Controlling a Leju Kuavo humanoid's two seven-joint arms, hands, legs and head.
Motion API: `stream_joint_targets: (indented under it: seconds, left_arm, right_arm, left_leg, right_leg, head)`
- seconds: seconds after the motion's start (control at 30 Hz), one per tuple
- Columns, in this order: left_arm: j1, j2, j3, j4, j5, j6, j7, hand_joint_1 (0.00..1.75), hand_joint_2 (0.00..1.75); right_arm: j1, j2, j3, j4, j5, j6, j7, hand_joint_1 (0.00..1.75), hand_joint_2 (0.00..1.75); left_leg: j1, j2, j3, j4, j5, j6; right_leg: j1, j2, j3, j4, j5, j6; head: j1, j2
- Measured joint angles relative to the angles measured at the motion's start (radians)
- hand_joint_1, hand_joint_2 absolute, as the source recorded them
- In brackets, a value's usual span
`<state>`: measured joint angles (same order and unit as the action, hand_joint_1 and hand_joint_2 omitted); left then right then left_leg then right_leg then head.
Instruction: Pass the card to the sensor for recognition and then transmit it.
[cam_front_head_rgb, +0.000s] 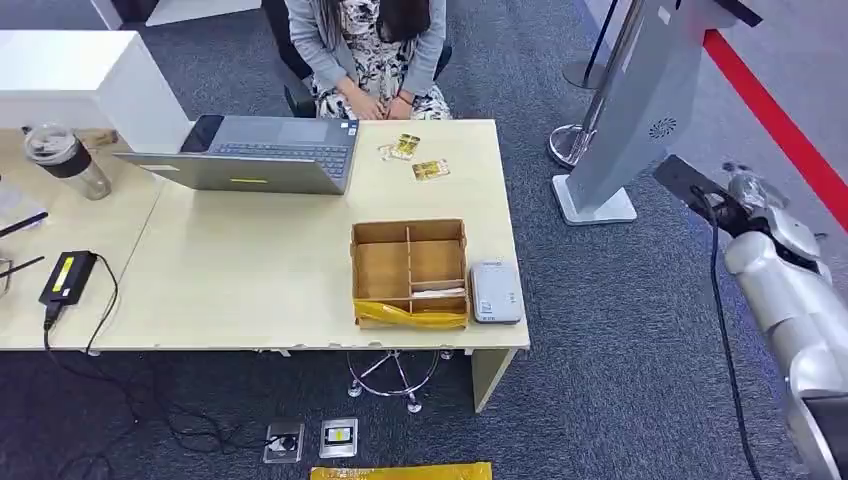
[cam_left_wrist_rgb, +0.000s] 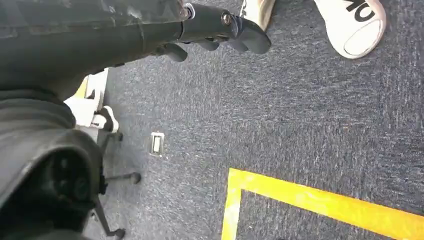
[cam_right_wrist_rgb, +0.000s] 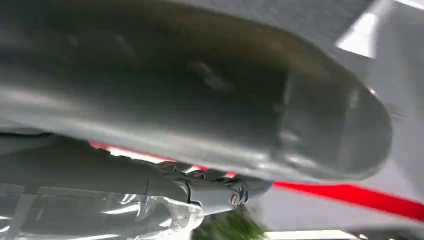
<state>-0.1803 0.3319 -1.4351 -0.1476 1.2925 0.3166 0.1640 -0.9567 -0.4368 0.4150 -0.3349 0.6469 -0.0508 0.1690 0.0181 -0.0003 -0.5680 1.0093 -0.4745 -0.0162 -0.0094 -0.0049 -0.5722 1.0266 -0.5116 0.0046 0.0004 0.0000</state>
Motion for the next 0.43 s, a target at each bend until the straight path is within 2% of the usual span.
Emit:
stream_joint_targets:
  seconds: [0.07, 0.17, 0.27, 0.37, 0.43]
  left_arm:
    - [0.0, 0.0, 0.0, 0.0, 0.005, -0.003, 0.001, 0.0, 0.0]
    - [-0.001, 0.0, 0.0, 0.0, 0.008, 0.011, 0.002, 0.0, 0.0]
    - [-0.004, 0.0, 0.0, -0.001, 0.008, 0.016, 0.01, 0.0, 0.0]
    - [-0.003, 0.0, 0.003, -0.001, 0.048, 0.036, 0.023, 0.0, 0.0]
    - [-0.003, 0.0, 0.006, -0.001, 0.076, 0.043, 0.031, 0.0, 0.0]
  right_arm:
    - [0.075, -0.019, -0.035, 0.007, -0.023, -0.014, 0.006, 0.0, 0.0]
    - [0.195, -0.031, -0.065, 0.019, 0.039, -0.04, 0.002, 0.0, 0.0]
    - [0.307, -0.032, -0.092, 0.029, 0.011, -0.077, -0.001, 0.0, 0.0]
    - [0.423, -0.023, -0.14, 0.041, -0.093, -0.114, -0.012, 0.0, 0.0]
    - [0.485, -0.015, -0.19, 0.05, -0.208, -0.124, -0.019, 0.0, 0.0]
  left_leg:
    - [0.0, -0.001, 0.0, 0.0, 0.0, 0.0]
    - [0.0, 0.0, -0.001, 0.0, -0.001, 0.0]
    - [0.001, -0.002, -0.001, 0.0, -0.001, 0.0]
    - [0.001, -0.005, -0.002, 0.0, -0.001, 0.0]
    - [0.001, -0.005, -0.002, -0.001, -0.001, 0.0]
  right_leg:
    - [0.001, -0.001, 0.001, 0.0, 0.0, 0.0]
    - [0.0, 0.0, 0.0, 0.0, 0.0, 0.0]
    - [0.001, -0.002, 0.001, 0.0, -0.002, -0.001]
    - [0.001, -0.006, 0.001, 0.0, -0.003, -0.001]
    - [0.001, -0.006, 0.001, 0.0, -0.003, -0.001]
  head:
    - [0.001, 0.0]
    - [0.0, 0.0]
    - [0.0, 0.0]
    - [0.0, 0.0]
    - [0.0, 0.0]
